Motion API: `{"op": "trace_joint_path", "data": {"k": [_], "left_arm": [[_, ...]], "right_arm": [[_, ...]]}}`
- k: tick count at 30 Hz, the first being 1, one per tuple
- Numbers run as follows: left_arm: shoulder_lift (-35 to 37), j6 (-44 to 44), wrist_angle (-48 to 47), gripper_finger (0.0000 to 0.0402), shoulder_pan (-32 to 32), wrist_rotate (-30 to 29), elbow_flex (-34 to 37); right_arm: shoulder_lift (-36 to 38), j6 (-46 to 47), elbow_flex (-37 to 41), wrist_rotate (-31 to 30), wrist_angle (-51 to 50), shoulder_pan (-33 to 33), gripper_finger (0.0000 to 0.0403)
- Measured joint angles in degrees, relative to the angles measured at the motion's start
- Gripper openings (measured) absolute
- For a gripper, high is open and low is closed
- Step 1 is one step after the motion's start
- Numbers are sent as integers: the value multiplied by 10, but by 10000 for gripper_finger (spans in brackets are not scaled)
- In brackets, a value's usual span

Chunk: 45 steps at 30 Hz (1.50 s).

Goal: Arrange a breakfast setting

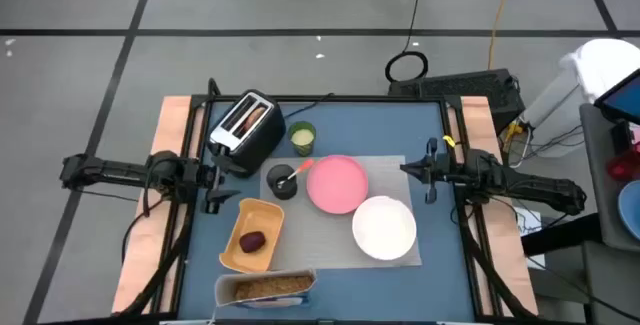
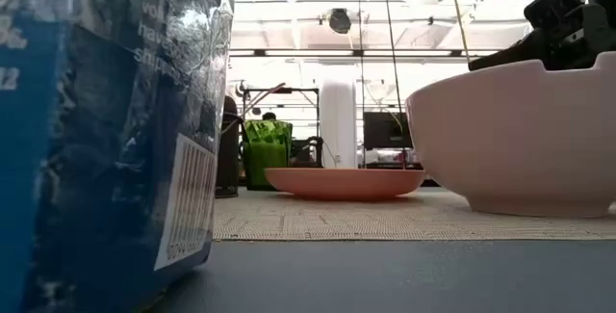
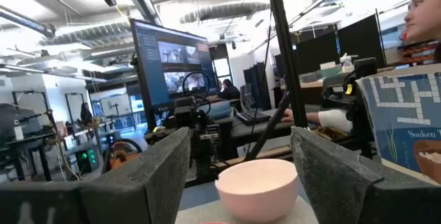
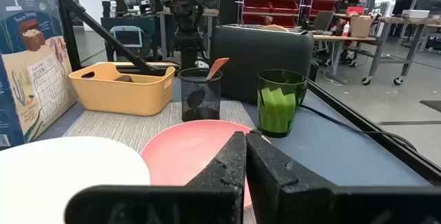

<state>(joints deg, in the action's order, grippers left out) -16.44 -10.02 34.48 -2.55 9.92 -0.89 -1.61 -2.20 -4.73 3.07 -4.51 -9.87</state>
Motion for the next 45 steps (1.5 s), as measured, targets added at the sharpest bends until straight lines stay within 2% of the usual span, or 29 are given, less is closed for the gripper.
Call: {"op": "trace_joint_path", "data": {"k": [40,45], "left_arm": [[0,0,0,257,0,0,0],[0,-34,0,257,0,0,0]], "right_arm": [[0,0,0,0,0,0,2],[0,0,0,0,0,0,2]]}}
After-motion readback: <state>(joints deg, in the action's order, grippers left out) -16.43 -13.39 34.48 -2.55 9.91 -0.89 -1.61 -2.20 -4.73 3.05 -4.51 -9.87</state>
